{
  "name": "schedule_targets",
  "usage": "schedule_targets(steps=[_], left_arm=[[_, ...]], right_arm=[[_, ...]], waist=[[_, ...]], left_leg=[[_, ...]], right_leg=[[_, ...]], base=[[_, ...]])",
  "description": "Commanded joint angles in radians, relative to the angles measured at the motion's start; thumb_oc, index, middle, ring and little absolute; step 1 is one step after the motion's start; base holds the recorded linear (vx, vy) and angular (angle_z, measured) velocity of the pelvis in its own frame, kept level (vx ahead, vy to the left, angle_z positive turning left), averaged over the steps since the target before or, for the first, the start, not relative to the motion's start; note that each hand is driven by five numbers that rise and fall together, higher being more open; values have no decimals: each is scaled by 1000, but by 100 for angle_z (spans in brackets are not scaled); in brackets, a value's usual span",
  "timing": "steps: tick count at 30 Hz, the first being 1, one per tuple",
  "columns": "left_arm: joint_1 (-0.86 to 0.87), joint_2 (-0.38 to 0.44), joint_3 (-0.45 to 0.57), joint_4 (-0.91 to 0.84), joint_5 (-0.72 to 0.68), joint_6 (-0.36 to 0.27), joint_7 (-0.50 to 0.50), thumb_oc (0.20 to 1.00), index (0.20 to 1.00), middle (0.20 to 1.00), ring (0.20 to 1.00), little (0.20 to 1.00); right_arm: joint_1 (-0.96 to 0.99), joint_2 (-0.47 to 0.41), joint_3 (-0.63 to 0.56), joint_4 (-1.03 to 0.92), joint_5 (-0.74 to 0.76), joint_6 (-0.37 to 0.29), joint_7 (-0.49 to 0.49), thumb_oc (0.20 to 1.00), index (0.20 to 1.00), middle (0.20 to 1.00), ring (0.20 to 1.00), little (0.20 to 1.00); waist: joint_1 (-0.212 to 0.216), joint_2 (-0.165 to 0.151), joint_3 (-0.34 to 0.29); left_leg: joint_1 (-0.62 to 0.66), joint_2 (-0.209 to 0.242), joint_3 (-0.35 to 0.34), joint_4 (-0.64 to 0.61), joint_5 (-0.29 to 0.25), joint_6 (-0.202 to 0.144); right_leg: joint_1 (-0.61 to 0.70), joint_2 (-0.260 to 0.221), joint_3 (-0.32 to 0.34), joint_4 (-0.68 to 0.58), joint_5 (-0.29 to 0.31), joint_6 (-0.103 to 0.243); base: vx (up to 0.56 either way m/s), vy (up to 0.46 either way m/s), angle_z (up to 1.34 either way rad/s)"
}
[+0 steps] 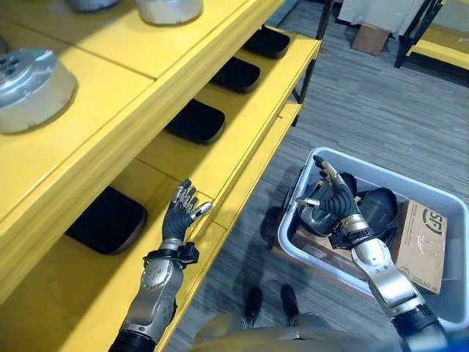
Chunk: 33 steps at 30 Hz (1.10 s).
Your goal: Move parts from the plastic box to the shelf.
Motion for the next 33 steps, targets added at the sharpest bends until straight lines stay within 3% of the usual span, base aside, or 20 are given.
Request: schedule_targets(steps=[1, 7, 8, 9, 11, 13, 15, 16, 18, 19, 22, 27, 33], left_arm=[[25, 29, 28, -43, 14, -30, 0, 1000, 1000, 1000, 1000, 1000], [15, 48, 22, -54, 27, -28, 1, 1000, 1000, 1000, 1000, 1000], [14, 54, 25, -54, 31, -28, 3, 1000, 1000, 1000, 1000, 1000], [11, 61, 33, -58, 28, -28, 9, 1000, 1000, 1000, 1000, 1000], [19, 68, 53, -54, 21, -28, 18, 1000, 1000, 1000, 1000, 1000], [27, 68, 66, -45, 13, -24, 14, 1000, 1000, 1000, 1000, 1000], [24, 70, 77, -49, 7, -24, 15, 1000, 1000, 1000, 1000, 1000], [18, 70, 89, -44, 4, -29, 19, 1000, 1000, 1000, 1000, 1000], [17, 70, 93, -43, 6, -28, 18, 1000, 1000, 1000, 1000, 1000], [28, 53, 106, -31, 16, -22, 12, 1000, 1000, 1000, 1000, 1000], [39, 38, 113, -29, -2, -21, 13, 1000, 1000, 1000, 1000, 1000], [22, 28, 84, -16, -3, -12, -8, 1000, 1000, 1000, 1000, 1000], [-7, 22, 52, -6, -3, -10, -13, 1000, 1000, 1000, 1000, 1000]], right_arm=[[-17, 2, 10, -36, 14, -29, 3, 1000, 1000, 1000, 1000, 1000], [-44, 8, 41, -60, -7, -27, 21, 1000, 1000, 1000, 1000, 1000], [-55, 12, 51, -60, -15, -26, 24, 1000, 1000, 1000, 1000, 1000], [-73, 22, 62, -59, -23, -23, 24, 1000, 1000, 1000, 1000, 1000], [-101, 48, 87, -31, -27, -18, 21, 1000, 1000, 1000, 1000, 1000], [-118, 54, 99, -28, -18, -16, 32, 1000, 1000, 1000, 1000, 1000], [-122, 50, 93, -34, -28, -12, 36, 1000, 1000, 1000, 1000, 1000], [-107, 38, 70, -54, -33, -10, 35, 1000, 1000, 1000, 1000, 1000], [-94, 33, 58, -58, -30, -9, 37, 1000, 1000, 1000, 1000, 1000], [-83, 29, 49, -49, -28, -7, 45, 1000, 1000, 1000, 1000, 1000], [-68, 19, 40, -56, -5, -11, 50, 1000, 1000, 1000, 1000, 1000], [-38, 6, 11, -32, 23, -14, 45, 1000, 1000, 1000, 1000, 1000], [-23, 11, -22, -12, 98, -22, 22, 1000, 1000, 1000, 1000, 1000]], waist=[[17, -11, -72], [14, -18, -42], [26, -18, -26], [51, -15, -13], [90, 4, -12], [92, 14, -11], [94, 14, -6], [80, -10, -3], [75, -21, -8], [77, -47, -27], [64, -54, -36], [32, -41, -39], [4, -20, -34]], left_leg=[[-83, 20, -35, 27, -23, 28], [-102, 20, 31, 76, -54, 47], [-108, 30, 51, 86, -64, 49], [-115, 49, 80, 86, -69, 43], [-121, 95, 120, 68, -62, 24], [-111, 118, 135, 52, -54, 18], [-109, 121, 127, 58, -57, 16], [-126, 118, 119, 76, -69, 4], [-125, 123, 122, 72, -72, -4], [-110, 137, 135, 48, -72, -21], [-96, 172, 142, 24, -57, -42], [-90, 236, 155, -13, -24, -82], [-108, 266, 182, -13, -12, -103]], right_leg=[[11, 83, -8, 13, -2, 4], [-62, 96, 47, 95, 9, 33], [-87, 92, 6, 135, 0, 42], [-118, 55, -113, 170, -10, 50], [-117, -65, -376, 186, -29, 43], [-100, -120, -422, 192, -13, 33], [-91, -176, -405, 209, 24, 44], [-82, -213, -344, 173, 78, 67], [-67, -206, -340, 139, 57, 70], [-60, -196, -380, 91, 49, 85], [-52, -165, -386, 67, 44, 81], [-31, -105, -407, 8, 25, 62], [-53, -75, -392, 4, 14, 52]], base=[[3, 109, -53], [-53, 86, -41], [-197, 39, -50], [-147, -25, -89], [-79, -39, -154], [-10, -54, -106], [-13, -188, -39], [-20, -331, -14], [37, -277, 15], [73, -182, 35], [59, -273, -1], [22, -222, -28], [14, -94, -18]])
